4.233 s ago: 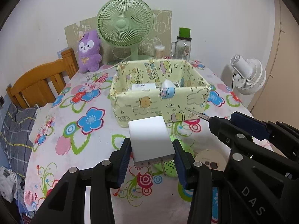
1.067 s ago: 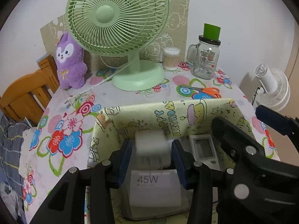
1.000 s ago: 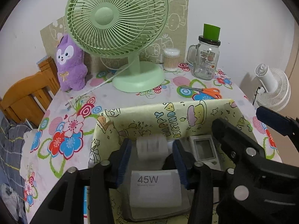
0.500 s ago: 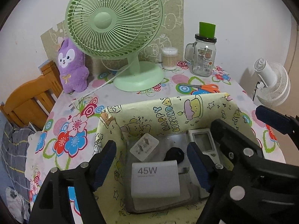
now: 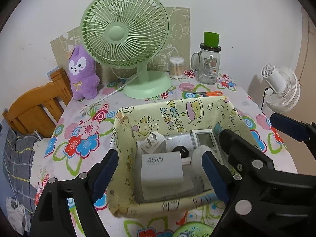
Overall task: Organize rigid objects
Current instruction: 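Lower the cube plug and key fob into the fabric box and open both tools, then withdraw both tools from the fabric box toward the green case and coaster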
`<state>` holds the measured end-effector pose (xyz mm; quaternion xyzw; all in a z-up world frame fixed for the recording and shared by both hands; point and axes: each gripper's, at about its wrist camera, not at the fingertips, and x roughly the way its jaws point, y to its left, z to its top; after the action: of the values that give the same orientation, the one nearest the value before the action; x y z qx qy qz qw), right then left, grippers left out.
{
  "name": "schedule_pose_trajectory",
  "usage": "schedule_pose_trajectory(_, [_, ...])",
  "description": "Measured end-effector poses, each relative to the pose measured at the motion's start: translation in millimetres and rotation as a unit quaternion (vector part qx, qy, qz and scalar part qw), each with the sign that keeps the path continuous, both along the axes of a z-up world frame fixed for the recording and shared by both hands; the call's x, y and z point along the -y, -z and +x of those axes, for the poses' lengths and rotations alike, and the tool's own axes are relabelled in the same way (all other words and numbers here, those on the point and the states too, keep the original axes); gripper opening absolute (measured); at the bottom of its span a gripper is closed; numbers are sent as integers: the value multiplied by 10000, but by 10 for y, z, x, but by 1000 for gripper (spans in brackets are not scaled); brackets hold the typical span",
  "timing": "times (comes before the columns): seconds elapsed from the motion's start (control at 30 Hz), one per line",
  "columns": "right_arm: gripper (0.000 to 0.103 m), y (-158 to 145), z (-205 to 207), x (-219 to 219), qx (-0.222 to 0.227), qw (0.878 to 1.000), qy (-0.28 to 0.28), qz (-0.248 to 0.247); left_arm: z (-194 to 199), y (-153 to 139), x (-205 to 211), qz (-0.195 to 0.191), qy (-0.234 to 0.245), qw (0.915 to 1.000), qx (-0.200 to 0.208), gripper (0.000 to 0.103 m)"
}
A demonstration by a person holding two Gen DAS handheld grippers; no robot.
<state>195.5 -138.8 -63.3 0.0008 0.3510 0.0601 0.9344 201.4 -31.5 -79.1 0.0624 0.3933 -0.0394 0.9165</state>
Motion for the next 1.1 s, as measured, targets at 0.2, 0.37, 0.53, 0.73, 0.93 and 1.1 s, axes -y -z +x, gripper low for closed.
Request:
schedule_pose_trajectory(0.2, [86,-42,-155,-27,51,10000,10,-14,-161,-48,-30,-16,-5,10000,63,91])
schedule_pose_trajectory(0.37, [92,-86,-294,-45,136,9998,75,-112,-293,-89,-52,-26,-20,9999,122,93])
schedule_pose_trajectory(0.53, [93,-131,-436,-53,196,9997,95,-142,-418,-128,-71,-42,-36,9998,171,95])
schedule_pose_trajectory(0.73, [94,-188,-610,-44,281,9995,106,-100,-597,-194,-69,-53,-20,9996,271,97])
schedule_pose_trajectory(0.93, [96,-228,-780,-25,348,9992,150,-101,-748,-233,-52,-71,5,9994,333,99])
schedule_pose_trajectory(1.1, [96,-250,-924,-2,407,9989,158,-151,-876,-247,-35,-106,51,9993,364,100])
